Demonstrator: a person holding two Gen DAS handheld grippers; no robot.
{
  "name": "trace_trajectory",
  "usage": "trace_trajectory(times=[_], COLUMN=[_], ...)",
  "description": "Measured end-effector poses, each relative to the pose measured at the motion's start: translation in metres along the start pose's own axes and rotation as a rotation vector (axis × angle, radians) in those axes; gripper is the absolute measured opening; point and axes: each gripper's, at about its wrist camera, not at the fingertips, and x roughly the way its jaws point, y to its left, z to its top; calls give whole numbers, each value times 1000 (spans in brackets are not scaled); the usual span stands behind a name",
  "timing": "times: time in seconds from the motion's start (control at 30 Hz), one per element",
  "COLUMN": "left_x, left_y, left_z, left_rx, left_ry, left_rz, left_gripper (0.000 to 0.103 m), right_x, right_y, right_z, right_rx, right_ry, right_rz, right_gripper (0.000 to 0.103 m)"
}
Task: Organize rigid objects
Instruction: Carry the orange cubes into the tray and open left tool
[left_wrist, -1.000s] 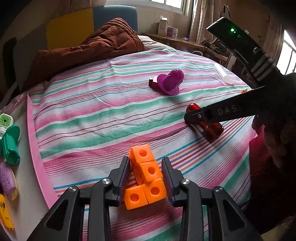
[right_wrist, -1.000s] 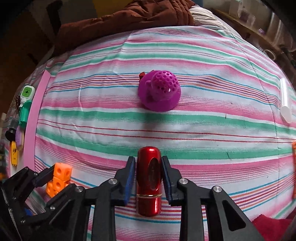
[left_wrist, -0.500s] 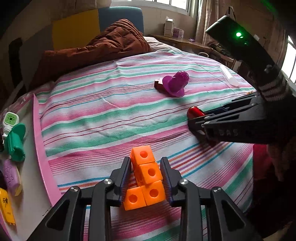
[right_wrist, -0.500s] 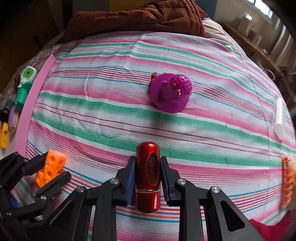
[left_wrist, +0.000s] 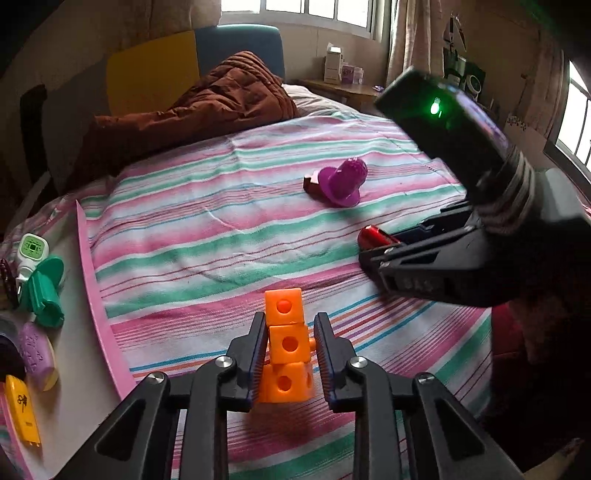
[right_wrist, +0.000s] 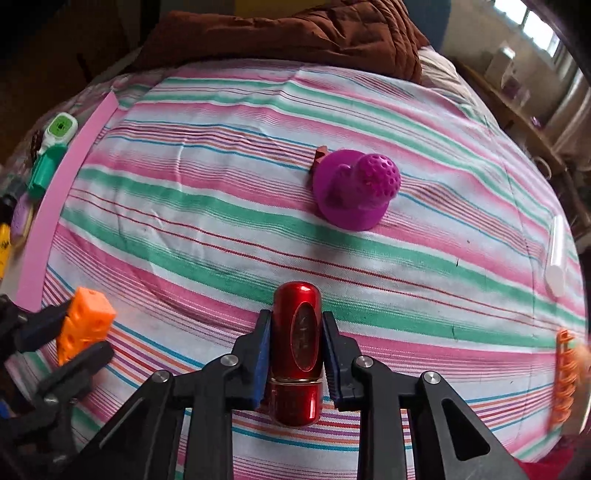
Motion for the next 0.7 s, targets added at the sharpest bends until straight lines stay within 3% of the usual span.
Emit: trace_trajectory(times=[0.37,0.7], left_x=[-24,-58], left_y=[5,22], left_z=[6,13], left_rx=[-32,-94], left_ry=[-39,-96], left_rz=[-20,-30], left_gripper=[23,23], right_x=[15,17], right_y=[28,27], right_z=[19,19], right_rx=[-16,-29], right_ry=[-17,-25], right_rz=[-21,-28], right_gripper=[27,27])
